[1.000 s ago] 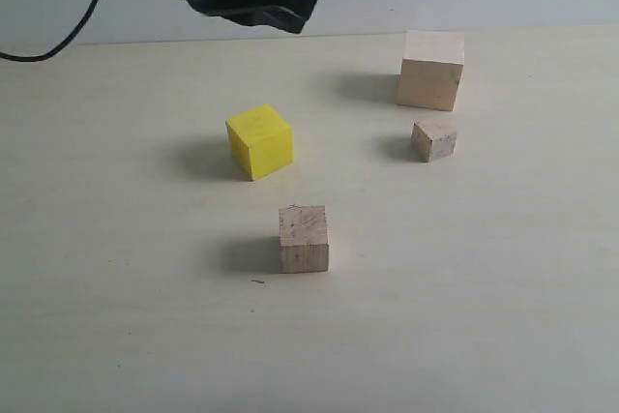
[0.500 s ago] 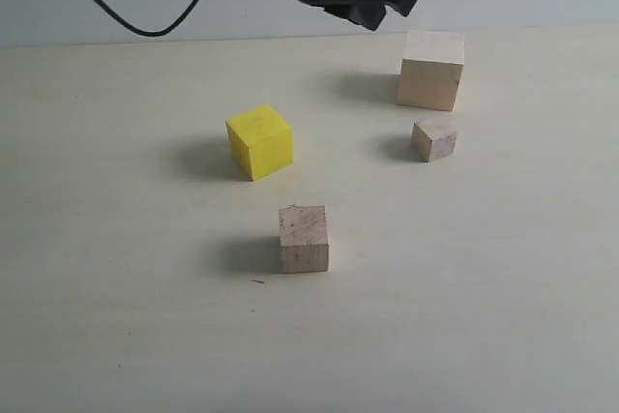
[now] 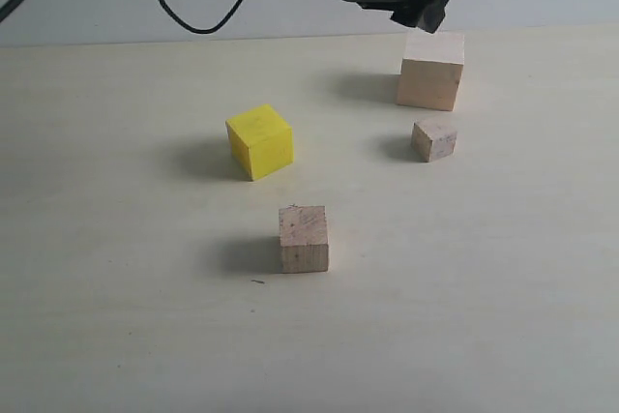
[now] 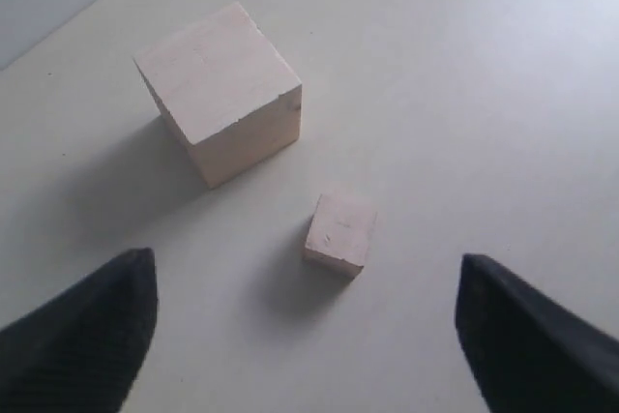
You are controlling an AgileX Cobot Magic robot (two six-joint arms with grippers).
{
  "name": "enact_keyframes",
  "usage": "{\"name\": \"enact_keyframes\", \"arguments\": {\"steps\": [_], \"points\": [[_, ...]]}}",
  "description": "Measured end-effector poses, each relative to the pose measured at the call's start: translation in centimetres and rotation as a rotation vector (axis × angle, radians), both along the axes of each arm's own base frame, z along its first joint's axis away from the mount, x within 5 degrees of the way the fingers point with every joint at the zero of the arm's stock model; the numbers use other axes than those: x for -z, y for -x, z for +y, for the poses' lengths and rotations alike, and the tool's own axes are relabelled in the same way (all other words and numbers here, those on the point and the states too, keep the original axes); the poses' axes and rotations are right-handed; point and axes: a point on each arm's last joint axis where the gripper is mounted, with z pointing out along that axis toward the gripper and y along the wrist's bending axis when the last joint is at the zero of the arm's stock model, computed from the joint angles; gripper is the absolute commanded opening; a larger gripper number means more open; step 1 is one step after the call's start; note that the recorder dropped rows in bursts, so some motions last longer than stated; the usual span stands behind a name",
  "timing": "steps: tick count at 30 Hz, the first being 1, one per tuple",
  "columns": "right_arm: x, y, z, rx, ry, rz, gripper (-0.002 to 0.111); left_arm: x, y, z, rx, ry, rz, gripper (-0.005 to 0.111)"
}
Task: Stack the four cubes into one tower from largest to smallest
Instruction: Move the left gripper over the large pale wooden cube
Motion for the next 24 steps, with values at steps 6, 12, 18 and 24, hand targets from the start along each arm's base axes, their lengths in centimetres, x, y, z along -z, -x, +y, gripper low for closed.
{"name": "enact_keyframes", "arguments": {"steps": [6, 12, 18, 24], "points": [[0.0, 0.0, 0.0, 0.000, 0.000, 0.000, 0.000, 1.2, -1.1, -1.0, -0.012, 0.014, -0.002, 0.105], [0.0, 0.0, 0.0, 0.000, 0.002, 0.000, 0.000, 3.4, -2.3, -2.0, -0.035, 0.028, 0.004, 0.105], [0.0, 0.0, 0.0, 0.000, 0.002, 0.000, 0.000, 4.8, -3.2, -3.3, -0.096, 0.117, -0.028, 0.105], [0.0, 0.0, 0.0, 0.000, 0.002, 0.000, 0.000, 6.5, -3.7, -4.7, -0.153, 0.206, -0.080, 0.105]]}}
